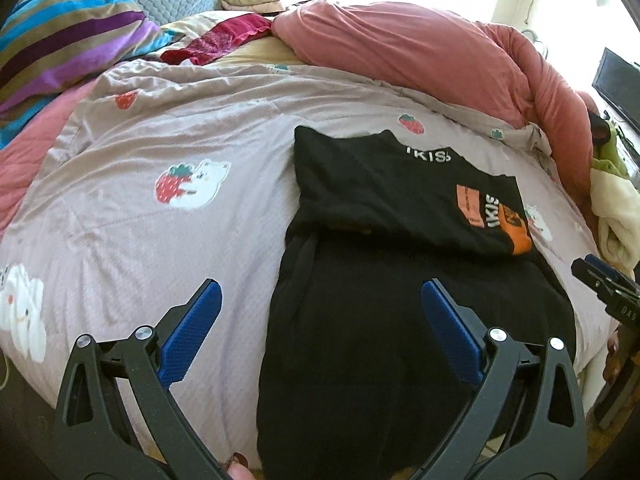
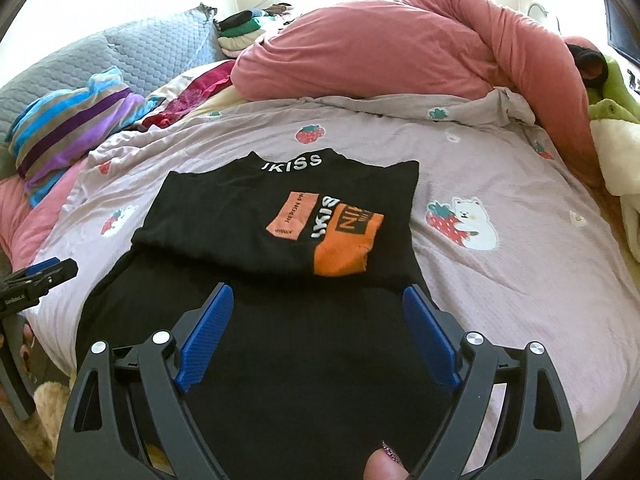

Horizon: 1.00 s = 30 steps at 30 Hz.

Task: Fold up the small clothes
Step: 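Move both open tools toward the shirt hem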

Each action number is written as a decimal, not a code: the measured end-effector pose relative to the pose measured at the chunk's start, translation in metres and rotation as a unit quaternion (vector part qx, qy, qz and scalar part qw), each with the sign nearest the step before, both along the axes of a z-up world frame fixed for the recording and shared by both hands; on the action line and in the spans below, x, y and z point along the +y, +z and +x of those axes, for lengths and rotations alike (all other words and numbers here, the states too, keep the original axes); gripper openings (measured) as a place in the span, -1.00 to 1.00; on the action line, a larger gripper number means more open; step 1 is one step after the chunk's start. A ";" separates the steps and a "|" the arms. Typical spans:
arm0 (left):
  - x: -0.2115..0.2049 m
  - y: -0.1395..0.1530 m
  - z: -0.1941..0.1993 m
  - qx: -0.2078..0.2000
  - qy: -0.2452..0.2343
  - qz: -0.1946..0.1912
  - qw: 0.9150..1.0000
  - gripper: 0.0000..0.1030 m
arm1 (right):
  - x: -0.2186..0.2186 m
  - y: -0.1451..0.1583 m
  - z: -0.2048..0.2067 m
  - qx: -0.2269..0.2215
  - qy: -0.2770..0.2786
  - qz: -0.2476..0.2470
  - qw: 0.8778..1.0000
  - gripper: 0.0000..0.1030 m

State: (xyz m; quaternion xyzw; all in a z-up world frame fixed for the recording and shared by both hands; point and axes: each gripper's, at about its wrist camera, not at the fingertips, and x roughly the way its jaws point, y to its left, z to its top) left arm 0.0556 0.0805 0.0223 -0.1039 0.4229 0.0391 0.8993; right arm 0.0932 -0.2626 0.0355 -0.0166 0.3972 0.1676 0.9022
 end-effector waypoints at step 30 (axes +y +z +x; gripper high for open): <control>0.016 -0.043 -0.089 0.048 0.022 -0.036 0.998 0.81 | -0.040 -0.031 -0.059 0.036 0.015 -0.018 0.999 0.70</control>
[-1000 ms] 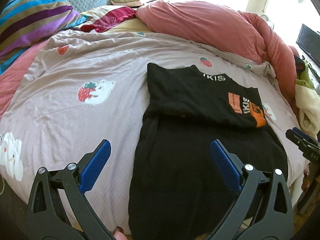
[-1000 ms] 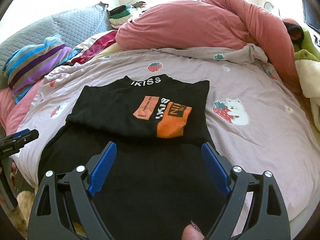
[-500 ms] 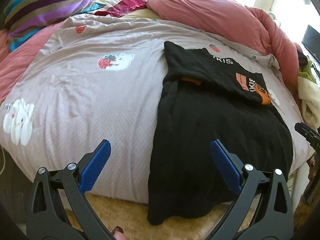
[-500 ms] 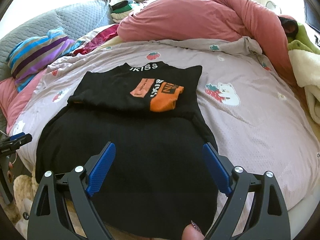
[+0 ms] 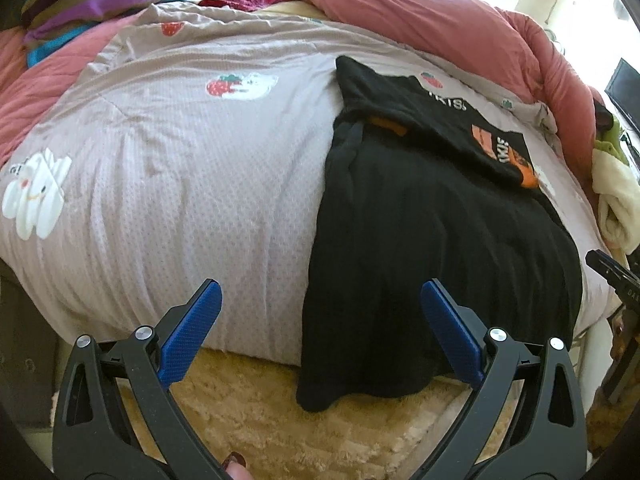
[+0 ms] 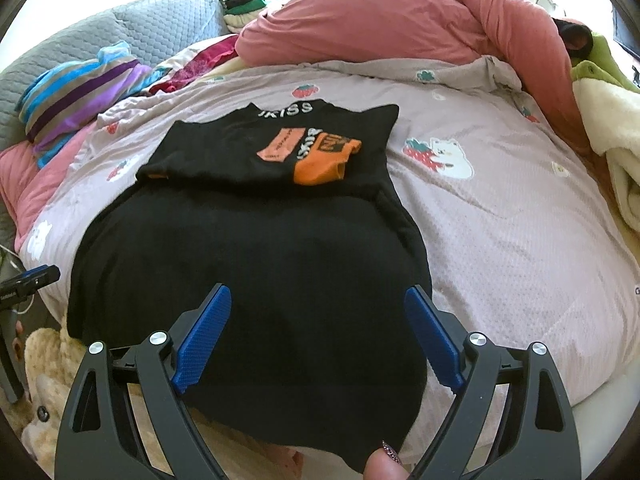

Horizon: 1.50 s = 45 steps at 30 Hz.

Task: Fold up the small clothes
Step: 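Move both open tools toward the shirt hem, then grasp the black shirt hem with both tools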

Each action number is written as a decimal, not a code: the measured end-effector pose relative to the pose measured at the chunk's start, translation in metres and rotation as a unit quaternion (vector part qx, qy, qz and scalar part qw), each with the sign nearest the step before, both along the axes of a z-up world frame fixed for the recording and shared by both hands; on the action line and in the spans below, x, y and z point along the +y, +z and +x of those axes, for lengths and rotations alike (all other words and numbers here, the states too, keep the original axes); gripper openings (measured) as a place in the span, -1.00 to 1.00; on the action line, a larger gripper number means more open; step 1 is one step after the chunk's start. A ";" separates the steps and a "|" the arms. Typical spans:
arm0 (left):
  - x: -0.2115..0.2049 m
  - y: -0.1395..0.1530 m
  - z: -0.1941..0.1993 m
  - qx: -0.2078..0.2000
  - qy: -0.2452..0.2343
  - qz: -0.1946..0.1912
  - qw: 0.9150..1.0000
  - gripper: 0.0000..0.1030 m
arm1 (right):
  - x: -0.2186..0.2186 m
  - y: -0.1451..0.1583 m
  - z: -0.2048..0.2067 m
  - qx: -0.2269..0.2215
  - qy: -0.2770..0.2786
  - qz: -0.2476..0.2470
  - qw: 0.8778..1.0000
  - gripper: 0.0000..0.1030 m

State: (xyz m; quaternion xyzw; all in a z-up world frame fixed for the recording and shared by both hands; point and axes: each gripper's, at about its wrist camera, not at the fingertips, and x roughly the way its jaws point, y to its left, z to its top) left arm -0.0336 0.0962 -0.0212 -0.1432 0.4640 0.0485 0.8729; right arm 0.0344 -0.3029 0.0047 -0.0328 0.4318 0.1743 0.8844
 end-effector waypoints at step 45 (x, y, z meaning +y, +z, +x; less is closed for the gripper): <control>-0.011 -0.047 -0.009 0.025 -0.006 -0.095 0.995 -0.09 | -0.056 -0.064 -0.046 0.130 0.004 -0.013 0.991 0.49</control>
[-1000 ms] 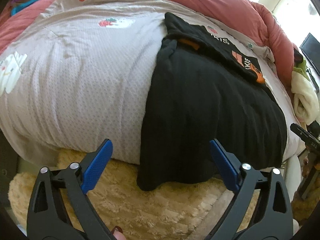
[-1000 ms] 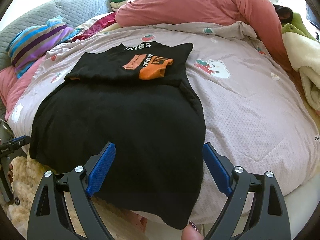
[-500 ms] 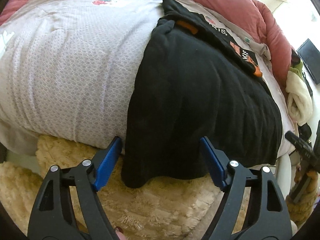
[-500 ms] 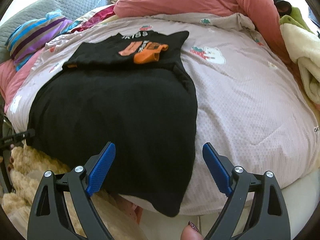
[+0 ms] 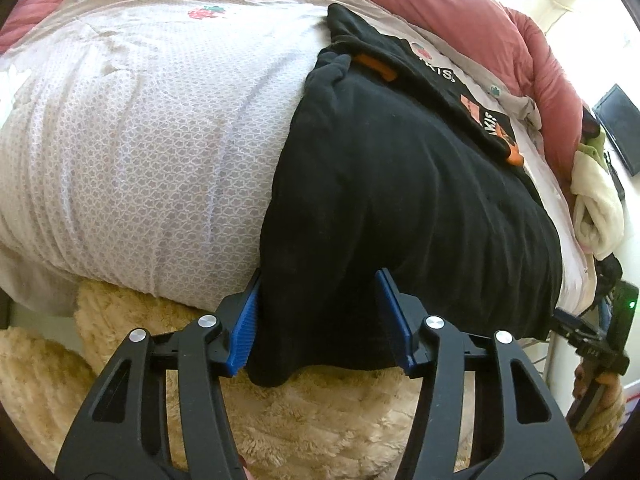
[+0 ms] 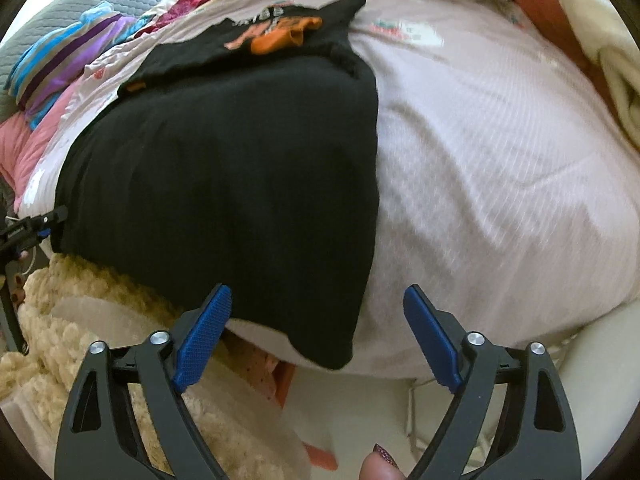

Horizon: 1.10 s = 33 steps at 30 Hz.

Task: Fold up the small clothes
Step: 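Grasp the black shirt hem with both tools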

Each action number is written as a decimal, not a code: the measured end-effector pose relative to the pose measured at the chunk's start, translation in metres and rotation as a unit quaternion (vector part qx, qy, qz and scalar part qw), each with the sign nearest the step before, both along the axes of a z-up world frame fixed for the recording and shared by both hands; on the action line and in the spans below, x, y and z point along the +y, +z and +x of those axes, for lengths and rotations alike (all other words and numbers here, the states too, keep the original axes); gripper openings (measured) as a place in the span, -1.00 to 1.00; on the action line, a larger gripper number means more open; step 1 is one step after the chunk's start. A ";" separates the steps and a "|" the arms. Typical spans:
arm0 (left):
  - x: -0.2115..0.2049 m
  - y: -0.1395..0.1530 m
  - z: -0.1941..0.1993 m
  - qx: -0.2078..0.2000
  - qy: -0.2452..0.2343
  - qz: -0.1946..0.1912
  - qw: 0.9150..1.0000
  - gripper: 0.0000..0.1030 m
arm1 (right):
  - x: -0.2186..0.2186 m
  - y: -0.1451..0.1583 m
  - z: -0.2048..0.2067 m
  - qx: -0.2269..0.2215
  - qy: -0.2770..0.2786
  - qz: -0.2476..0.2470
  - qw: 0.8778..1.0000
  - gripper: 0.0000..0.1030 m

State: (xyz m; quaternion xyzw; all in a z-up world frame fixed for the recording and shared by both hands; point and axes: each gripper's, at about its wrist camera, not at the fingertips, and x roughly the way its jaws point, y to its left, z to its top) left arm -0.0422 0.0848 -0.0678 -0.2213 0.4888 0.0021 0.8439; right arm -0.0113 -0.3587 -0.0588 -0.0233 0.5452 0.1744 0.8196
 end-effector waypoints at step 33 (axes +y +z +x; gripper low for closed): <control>-0.004 0.041 -0.018 -0.057 0.001 -0.016 0.998 -0.95 | -0.025 0.049 0.009 -0.039 0.027 0.139 0.989 -0.87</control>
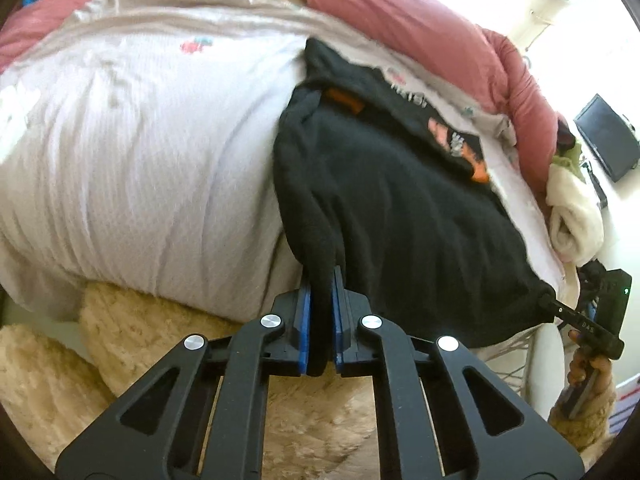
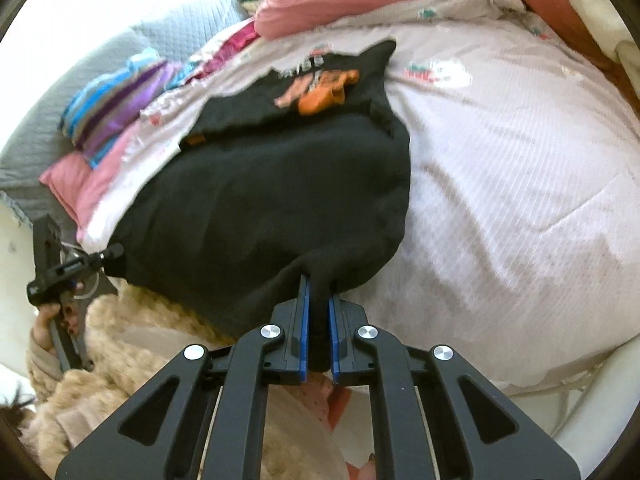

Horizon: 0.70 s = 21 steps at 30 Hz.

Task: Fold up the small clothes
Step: 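Grasp the black shirt hem with both tools, then lift the hem with both tools and fold it toward the collar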

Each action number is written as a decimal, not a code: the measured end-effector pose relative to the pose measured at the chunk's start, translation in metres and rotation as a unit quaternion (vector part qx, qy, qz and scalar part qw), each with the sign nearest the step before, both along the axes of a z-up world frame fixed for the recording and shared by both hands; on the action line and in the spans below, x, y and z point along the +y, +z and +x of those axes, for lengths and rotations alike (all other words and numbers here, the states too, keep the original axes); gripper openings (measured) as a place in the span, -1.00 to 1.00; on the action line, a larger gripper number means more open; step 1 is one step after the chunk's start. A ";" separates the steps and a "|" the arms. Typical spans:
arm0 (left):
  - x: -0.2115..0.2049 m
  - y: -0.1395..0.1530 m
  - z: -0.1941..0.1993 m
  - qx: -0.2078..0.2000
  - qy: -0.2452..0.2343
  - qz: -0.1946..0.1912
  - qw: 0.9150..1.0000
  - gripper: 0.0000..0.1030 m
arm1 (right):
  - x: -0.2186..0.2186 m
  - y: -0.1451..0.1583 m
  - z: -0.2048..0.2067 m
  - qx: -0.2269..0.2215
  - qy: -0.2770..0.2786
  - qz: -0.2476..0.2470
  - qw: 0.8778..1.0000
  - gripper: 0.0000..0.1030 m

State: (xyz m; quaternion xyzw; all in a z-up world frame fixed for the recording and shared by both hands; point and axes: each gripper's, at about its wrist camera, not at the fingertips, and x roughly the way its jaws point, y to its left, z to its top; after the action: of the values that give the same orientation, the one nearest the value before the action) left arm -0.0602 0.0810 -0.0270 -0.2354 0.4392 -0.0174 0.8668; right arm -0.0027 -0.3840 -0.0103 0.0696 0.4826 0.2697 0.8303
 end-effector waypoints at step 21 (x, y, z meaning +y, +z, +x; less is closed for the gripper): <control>0.033 0.079 0.052 -0.077 0.045 0.002 0.996 -0.95 | -0.009 0.083 0.053 -0.125 -0.040 0.070 0.989 -0.87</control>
State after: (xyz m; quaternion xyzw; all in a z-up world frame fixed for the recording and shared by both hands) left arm -0.0079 0.1136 0.0521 -0.2515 0.3597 0.0044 0.8985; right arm 0.0505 -0.3934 0.0724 0.1122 0.3515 0.2759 0.8875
